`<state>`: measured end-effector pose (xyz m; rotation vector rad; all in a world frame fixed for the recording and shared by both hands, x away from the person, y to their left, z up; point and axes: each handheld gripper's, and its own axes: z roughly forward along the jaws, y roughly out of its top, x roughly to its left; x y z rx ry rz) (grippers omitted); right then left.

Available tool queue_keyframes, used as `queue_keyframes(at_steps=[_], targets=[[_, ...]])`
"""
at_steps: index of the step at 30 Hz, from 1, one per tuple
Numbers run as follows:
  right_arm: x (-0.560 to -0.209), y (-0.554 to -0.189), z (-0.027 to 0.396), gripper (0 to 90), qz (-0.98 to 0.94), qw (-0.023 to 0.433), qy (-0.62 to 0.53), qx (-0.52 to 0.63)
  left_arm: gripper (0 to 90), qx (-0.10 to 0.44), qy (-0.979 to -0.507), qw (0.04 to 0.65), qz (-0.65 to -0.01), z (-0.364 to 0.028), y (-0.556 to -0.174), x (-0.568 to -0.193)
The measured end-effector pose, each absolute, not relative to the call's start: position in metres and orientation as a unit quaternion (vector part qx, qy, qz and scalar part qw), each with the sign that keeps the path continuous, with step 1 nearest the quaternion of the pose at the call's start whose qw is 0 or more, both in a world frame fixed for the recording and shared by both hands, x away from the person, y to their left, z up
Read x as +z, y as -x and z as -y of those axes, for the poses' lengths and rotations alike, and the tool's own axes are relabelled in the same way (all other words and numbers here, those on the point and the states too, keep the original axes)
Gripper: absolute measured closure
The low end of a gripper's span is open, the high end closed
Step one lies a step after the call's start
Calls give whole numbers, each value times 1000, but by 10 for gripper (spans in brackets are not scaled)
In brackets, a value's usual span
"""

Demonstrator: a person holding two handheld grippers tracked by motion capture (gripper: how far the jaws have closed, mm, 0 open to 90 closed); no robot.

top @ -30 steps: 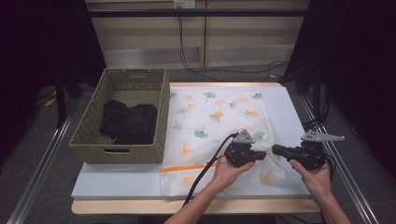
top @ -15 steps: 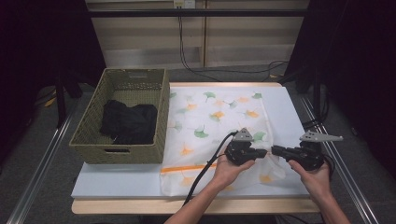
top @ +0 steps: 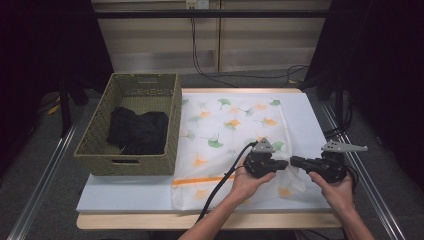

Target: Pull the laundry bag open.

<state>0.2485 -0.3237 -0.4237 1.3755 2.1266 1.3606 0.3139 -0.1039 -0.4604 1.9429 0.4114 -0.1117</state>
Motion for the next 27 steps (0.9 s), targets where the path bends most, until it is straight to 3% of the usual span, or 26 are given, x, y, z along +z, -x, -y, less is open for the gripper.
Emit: queue_keyframes(at_steps=[17, 27], targets=[[-424, -248, 328, 856, -730, 137, -478, 469, 900, -57, -820, 542, -173, 104, -315, -462], [-432, -246, 338, 627, -714, 116, -490, 486, 900, -61, -812, 554, -175, 97, -316, -459]])
